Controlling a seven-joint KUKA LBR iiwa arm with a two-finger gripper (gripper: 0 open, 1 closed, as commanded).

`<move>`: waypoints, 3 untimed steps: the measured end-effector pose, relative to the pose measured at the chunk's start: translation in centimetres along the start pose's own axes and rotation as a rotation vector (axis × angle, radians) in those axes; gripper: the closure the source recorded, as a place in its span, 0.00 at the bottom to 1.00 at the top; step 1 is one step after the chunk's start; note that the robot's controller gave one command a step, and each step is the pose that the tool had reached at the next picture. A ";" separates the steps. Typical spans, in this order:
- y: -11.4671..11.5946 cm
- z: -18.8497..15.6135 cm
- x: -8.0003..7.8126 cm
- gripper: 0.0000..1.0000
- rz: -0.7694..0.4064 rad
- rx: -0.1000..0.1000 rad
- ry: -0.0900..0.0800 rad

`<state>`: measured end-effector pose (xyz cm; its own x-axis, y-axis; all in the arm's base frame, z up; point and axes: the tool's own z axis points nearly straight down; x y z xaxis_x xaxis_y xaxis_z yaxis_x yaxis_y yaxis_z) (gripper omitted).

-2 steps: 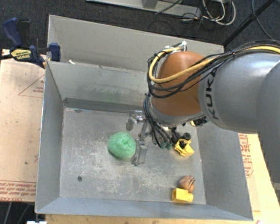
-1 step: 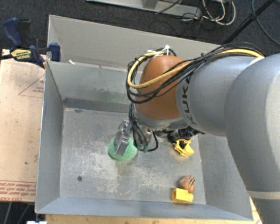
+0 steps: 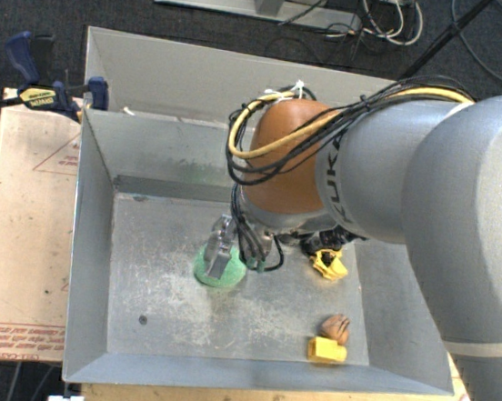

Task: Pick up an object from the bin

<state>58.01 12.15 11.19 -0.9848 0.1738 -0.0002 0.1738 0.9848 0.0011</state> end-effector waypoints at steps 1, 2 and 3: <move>-0.1 -0.1 0.0 1.00 -0.003 0.000 0.001; -1.1 -3.4 -0.9 1.00 -0.030 -0.002 -0.009; -2.1 -6.7 -2.5 0.00 -0.048 0.000 -0.004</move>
Offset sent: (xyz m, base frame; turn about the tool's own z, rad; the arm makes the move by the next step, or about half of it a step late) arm 0.0119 -0.0257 -0.0419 -0.0725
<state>60.11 9.66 17.85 -0.9920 0.1264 -0.0039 0.1263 0.9920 0.0015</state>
